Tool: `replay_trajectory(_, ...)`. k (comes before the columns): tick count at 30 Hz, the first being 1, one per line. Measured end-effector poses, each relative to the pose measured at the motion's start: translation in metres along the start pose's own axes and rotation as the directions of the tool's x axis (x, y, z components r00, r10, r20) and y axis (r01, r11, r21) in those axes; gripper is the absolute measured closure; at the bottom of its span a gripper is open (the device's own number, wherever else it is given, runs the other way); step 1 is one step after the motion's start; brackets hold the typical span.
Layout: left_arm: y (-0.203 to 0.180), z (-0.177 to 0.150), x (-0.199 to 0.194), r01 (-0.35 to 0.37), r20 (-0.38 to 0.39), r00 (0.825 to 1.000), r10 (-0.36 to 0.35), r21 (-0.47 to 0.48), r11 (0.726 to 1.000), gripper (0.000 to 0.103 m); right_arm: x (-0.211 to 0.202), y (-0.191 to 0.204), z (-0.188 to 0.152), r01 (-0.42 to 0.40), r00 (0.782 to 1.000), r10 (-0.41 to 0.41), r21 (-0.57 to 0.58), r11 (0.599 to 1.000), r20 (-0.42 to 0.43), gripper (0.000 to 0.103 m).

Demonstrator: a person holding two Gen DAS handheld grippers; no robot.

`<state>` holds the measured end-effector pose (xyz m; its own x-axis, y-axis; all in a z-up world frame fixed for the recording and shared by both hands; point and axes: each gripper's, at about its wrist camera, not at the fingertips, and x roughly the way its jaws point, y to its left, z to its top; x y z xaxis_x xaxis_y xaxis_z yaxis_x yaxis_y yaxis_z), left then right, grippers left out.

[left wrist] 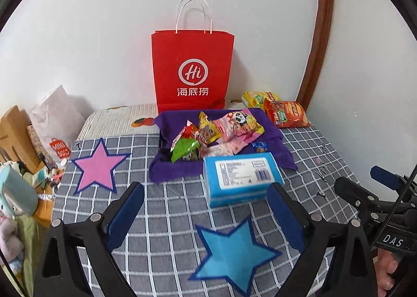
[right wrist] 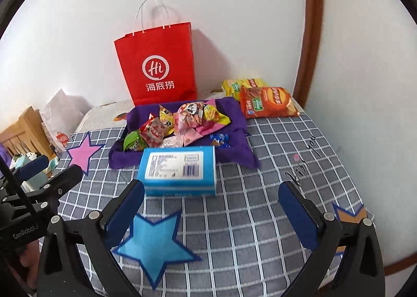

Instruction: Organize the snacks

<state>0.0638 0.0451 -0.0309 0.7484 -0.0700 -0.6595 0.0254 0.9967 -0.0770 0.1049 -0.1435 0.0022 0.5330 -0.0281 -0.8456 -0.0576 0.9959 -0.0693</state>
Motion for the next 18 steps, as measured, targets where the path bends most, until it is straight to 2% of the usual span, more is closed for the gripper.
replay_trajectory(8,-0.008,-0.006,-0.024,0.005,0.034,0.999,-0.005,-0.001,1.0,0.007,-0.037,-0.003,-0.017,0.022,0.999,-0.021,-0.012,1.0,0.04,0.002)
replay_trajectory(18,-0.013,-0.008,-0.035,0.003,0.046,0.999,-0.003,0.005,1.0,0.007,-0.045,0.0,-0.023,0.012,0.999,-0.012,-0.006,1.0,0.046,0.002)
